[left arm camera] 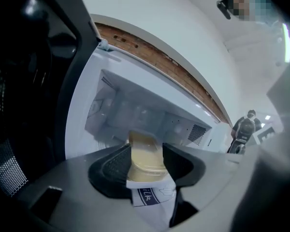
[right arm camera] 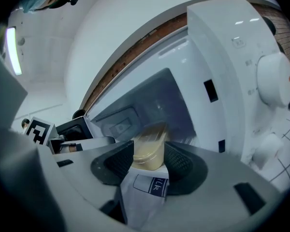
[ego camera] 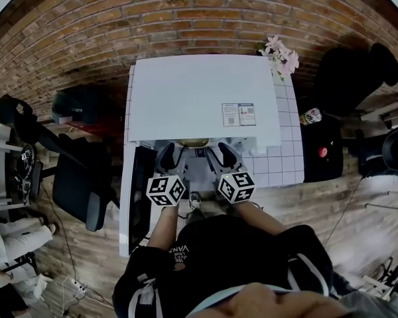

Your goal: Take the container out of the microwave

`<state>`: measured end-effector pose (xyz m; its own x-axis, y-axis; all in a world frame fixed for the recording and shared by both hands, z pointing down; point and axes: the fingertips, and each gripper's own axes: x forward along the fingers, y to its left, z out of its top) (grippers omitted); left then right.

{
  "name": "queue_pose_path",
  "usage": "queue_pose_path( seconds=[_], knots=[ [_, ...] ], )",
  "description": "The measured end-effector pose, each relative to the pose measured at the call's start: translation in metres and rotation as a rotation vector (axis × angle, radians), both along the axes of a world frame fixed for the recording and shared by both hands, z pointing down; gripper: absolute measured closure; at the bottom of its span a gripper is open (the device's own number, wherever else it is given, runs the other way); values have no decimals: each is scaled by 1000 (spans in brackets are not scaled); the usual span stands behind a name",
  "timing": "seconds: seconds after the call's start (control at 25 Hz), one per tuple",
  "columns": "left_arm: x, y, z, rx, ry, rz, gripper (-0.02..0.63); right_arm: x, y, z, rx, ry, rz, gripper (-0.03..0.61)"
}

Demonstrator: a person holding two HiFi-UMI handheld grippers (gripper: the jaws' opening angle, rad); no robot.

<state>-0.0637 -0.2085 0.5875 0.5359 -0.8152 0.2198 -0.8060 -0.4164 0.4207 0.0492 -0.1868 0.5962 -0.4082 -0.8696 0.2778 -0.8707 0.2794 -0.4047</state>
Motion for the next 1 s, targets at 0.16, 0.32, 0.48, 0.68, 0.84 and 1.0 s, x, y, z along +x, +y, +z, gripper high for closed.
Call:
queue_pose_path(
  seconds=[0.16, 0.32, 0.48, 0.68, 0.84, 1.0],
  knots=[
    [0, -9, 9, -31, 20, -23, 399, -5, -7, 12, -44, -28, -2, 377],
    [-3, -14, 18, -65, 35, -33, 372, -6, -13, 21, -70, -51, 15, 370],
    [-5, -19, 26, -104, 83, -44, 359, -7, -19, 24, -80, -81, 26, 370],
    [-5, -27, 31, -131, 146, -45, 346, -12, -28, 23, -69, -110, 28, 370],
    [-6, -32, 36, -146, 165, -53, 344, -10, -34, 25, -72, -122, 48, 370],
    [-3, -35, 39, -151, 170, -42, 344, -9, -38, 28, -79, -143, 67, 368]
  ],
)
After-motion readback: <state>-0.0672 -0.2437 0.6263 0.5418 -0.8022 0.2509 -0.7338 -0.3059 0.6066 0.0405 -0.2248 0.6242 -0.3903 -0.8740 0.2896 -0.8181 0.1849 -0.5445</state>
